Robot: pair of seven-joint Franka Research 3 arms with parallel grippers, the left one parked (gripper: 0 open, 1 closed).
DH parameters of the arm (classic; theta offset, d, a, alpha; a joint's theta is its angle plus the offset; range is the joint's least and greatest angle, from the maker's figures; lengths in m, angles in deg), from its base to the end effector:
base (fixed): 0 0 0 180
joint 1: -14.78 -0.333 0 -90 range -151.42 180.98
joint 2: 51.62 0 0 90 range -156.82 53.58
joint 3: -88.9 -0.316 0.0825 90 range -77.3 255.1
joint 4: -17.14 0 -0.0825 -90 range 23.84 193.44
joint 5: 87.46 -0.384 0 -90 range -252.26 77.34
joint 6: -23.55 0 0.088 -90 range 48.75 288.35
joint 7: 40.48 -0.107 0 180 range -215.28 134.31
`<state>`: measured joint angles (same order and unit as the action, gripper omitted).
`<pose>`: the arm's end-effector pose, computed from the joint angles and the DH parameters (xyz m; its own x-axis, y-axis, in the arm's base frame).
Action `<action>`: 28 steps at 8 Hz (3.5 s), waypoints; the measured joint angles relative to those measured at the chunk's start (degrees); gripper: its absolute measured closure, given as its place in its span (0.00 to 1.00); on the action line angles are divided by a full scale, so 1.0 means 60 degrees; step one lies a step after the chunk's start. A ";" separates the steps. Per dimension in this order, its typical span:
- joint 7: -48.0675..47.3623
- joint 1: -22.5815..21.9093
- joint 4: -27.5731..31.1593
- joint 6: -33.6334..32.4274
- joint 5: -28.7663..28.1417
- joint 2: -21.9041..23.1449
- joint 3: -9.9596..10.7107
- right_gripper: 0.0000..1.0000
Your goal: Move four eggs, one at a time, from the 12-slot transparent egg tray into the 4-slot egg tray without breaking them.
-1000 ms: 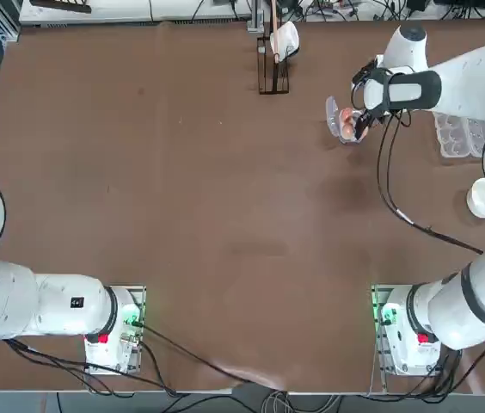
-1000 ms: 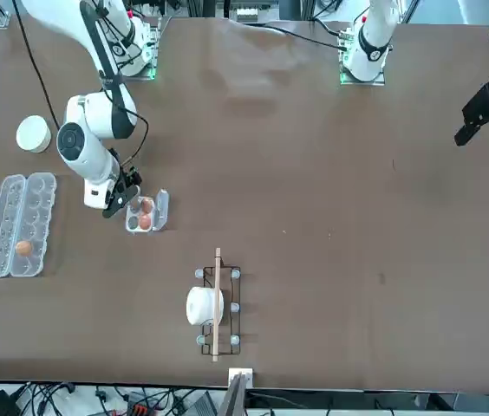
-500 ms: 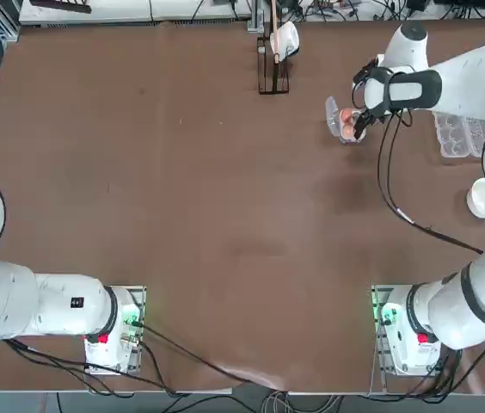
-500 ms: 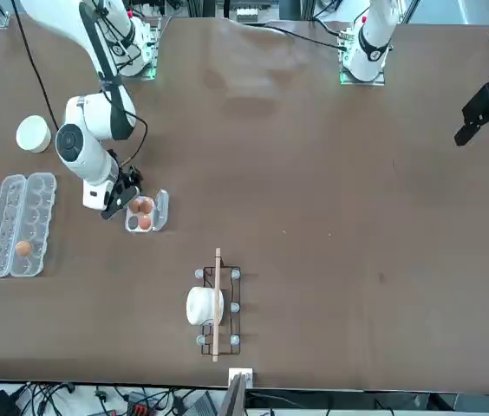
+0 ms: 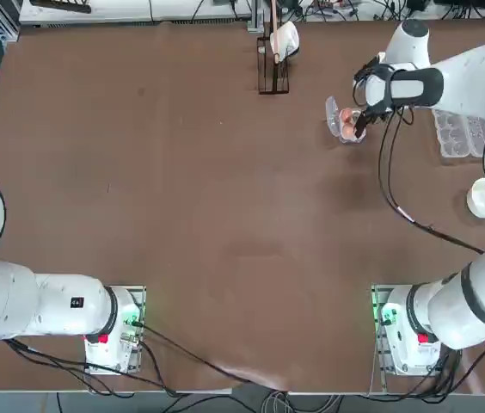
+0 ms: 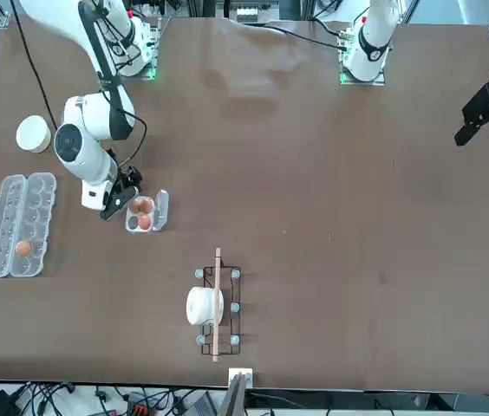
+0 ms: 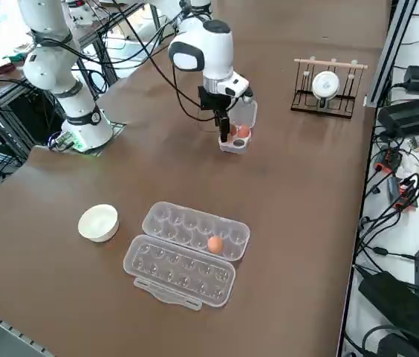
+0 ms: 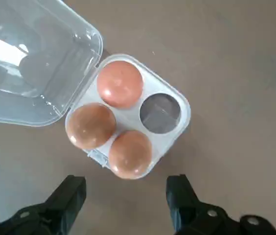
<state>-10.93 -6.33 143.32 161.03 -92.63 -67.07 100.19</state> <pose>0.5391 0.0937 0.2555 0.8099 0.5840 -0.0551 0.5829 -0.8117 -0.0361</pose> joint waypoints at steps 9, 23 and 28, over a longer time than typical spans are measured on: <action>0.3266 0.1917 -0.0985 -0.1473 0.0008 0.0101 0.0109 0.00; 1.0620 0.4193 -0.4231 -0.0944 0.0026 -0.2181 0.0121 0.00; 1.2637 0.5003 -0.5664 -0.0971 0.0021 -0.3530 0.0110 0.00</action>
<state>64.89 23.69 109.33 155.20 -92.50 -88.25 100.85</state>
